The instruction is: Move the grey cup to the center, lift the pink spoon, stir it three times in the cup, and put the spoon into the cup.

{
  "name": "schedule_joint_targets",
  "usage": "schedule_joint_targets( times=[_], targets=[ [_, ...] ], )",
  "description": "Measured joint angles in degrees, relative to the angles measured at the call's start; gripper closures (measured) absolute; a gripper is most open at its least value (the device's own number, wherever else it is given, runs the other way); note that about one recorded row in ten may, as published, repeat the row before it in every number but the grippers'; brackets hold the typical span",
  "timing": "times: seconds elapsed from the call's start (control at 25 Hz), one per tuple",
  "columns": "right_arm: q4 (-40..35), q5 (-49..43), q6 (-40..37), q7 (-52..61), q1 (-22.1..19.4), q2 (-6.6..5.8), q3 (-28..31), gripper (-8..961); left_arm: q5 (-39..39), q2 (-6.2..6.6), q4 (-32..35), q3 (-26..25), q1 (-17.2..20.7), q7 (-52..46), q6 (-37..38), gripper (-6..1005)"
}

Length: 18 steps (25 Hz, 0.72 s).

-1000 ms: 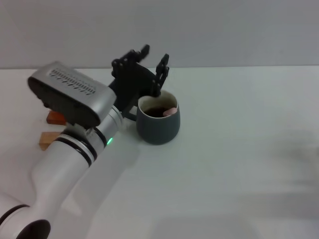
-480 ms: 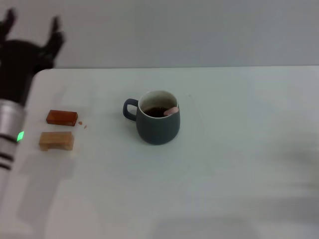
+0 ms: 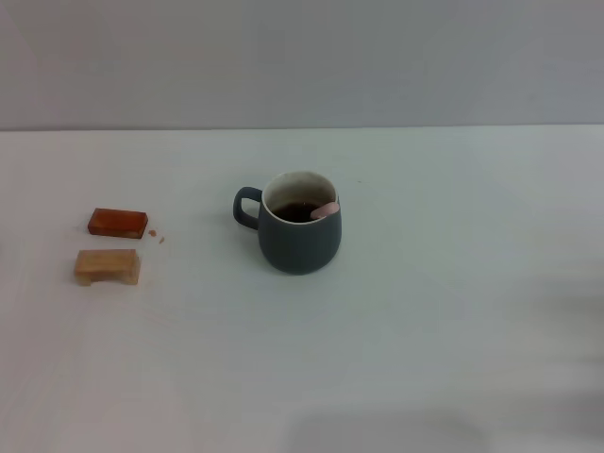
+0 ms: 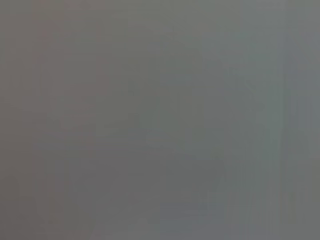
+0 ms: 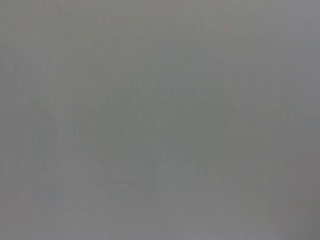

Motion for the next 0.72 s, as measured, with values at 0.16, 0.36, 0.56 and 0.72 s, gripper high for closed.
schedule_joint_targets(
  times=[0.16, 0.36, 0.56, 0.72],
  targets=[
    [-0.4, 0.0, 0.0, 0.0, -0.2, 0.08, 0.0, 955, 0.3, -0.05, 1.0, 0.0, 0.2, 0.5, 1.0, 153],
    [-0.4, 0.0, -0.6, 0.0, -0.7, 0.16, 0.0, 954, 0.4, -0.17, 2.3, 0.9, -0.9, 0.8, 0.9, 153],
    [-0.4, 0.0, -0.8, 0.0, -0.8, 0.14, 0.1, 954, 0.4, -0.24, 2.9, 1.6, -1.8, 0.9, 0.7, 154],
    [-0.4, 0.0, -0.9, 0.0, -0.8, 0.12, 0.1, 954, 0.5, -0.25, 3.0, 2.5, -2.1, 1.3, 0.6, 154]
  ],
)
